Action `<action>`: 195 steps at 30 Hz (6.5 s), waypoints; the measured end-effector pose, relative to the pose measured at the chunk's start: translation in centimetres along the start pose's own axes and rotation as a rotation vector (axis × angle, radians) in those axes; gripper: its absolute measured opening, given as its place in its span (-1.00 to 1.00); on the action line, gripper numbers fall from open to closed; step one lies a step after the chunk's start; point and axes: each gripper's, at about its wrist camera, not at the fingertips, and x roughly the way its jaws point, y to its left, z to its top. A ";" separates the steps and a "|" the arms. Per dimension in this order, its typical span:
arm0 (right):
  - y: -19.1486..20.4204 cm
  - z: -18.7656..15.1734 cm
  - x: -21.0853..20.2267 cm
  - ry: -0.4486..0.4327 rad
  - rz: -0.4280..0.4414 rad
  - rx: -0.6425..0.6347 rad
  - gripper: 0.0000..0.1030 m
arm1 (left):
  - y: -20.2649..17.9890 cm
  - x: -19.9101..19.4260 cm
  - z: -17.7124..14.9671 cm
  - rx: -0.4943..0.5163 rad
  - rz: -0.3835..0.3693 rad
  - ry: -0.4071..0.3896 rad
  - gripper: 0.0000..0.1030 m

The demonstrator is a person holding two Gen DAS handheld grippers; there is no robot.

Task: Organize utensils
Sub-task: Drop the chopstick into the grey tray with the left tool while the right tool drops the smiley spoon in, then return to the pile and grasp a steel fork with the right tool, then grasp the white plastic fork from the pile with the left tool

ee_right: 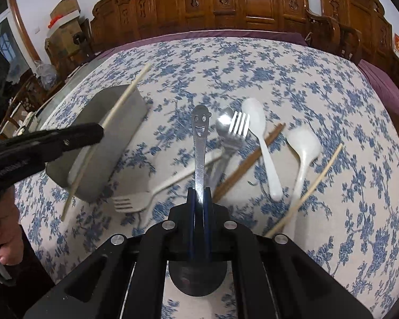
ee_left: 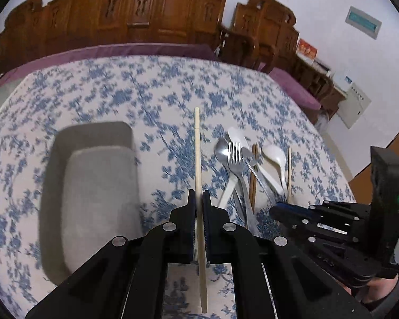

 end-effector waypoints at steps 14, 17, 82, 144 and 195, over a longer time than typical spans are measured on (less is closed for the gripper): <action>5.1 3.7 0.4 -0.031 0.035 -0.034 -0.86 | 5.9 -2.9 0.9 -0.046 0.033 -0.071 -0.92; 6.2 4.5 0.8 -0.031 0.047 -0.039 -0.86 | 7.4 -3.0 1.1 -0.067 0.033 -0.070 -0.92; 12.4 6.9 4.9 -0.001 0.101 -0.124 -0.80 | 16.0 -4.8 1.8 -0.128 0.241 -0.104 -0.28; -1.7 2.9 3.8 0.094 -0.109 -0.099 -0.85 | -2.5 2.1 -3.8 0.083 0.118 -0.017 0.14; -1.1 3.7 1.0 0.053 -0.084 -0.105 -0.84 | -1.9 2.9 -2.1 0.140 0.118 0.046 -0.89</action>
